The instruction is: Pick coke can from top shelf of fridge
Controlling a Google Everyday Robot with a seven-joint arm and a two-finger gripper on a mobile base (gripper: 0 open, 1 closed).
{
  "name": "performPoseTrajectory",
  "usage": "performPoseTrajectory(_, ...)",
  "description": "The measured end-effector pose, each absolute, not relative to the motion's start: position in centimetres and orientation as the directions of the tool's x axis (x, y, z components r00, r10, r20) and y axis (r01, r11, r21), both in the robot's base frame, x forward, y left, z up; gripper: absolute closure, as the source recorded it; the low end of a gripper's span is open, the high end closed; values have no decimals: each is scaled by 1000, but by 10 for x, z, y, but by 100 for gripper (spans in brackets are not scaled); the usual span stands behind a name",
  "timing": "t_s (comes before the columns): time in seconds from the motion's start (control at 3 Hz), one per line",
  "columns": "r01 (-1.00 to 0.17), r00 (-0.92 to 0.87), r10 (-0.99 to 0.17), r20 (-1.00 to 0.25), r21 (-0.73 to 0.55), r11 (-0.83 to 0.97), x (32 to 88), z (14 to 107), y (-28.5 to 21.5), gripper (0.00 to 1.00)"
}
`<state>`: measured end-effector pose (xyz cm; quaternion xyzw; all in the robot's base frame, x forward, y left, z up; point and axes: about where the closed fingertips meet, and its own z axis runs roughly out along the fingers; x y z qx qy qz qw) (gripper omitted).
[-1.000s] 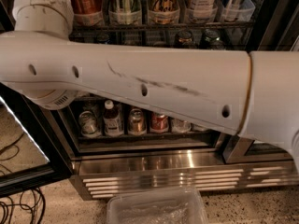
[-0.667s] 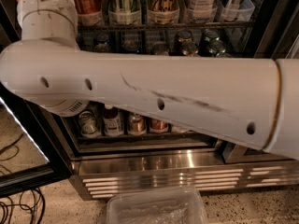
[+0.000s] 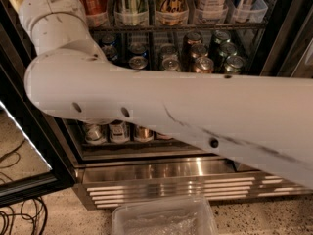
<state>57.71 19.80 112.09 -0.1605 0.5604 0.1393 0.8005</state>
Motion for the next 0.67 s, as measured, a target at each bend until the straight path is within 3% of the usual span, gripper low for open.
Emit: performPoseTrajectory(0.67,-570,336,12,-942,-193,798,546,1133,183,100)
